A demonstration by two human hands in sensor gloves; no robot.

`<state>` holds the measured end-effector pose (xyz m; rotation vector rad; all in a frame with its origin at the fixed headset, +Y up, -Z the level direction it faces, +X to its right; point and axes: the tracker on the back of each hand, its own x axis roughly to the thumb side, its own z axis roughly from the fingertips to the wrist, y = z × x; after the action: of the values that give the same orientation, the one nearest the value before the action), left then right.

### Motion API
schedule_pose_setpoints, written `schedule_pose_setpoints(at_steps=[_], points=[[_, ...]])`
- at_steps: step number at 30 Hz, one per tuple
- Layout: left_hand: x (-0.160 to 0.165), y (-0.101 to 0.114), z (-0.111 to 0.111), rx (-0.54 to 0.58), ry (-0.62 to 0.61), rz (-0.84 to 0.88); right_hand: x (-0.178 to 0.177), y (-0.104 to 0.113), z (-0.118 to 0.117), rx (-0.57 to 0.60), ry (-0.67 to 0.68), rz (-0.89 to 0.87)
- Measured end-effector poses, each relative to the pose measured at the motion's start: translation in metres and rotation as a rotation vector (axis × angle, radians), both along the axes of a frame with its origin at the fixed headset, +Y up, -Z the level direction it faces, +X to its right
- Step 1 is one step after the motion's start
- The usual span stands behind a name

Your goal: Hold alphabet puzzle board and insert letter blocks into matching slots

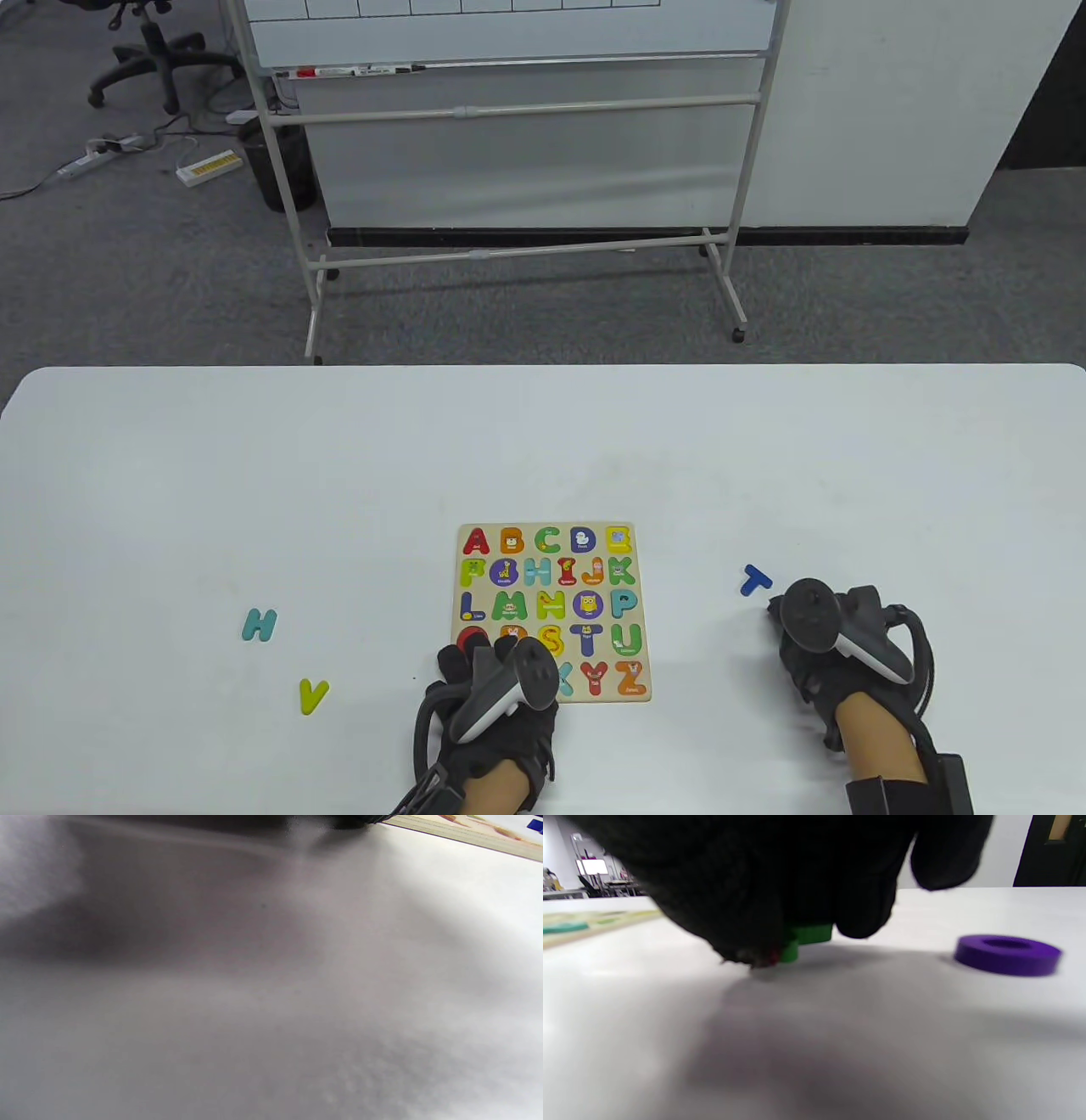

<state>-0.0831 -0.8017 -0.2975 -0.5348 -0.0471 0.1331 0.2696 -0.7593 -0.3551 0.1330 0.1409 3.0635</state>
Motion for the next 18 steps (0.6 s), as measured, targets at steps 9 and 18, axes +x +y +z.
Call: schedule_pose_setpoints(at_steps=[9,18], points=[[0.0,0.0,0.0,-0.001,0.001,0.001,-0.042,0.021,-0.013,0.082,0.101,-0.055],[0.0,-0.001,0.001,0.0,0.004,0.001,-0.094,0.026,-0.04,0.081,0.2,-0.068]])
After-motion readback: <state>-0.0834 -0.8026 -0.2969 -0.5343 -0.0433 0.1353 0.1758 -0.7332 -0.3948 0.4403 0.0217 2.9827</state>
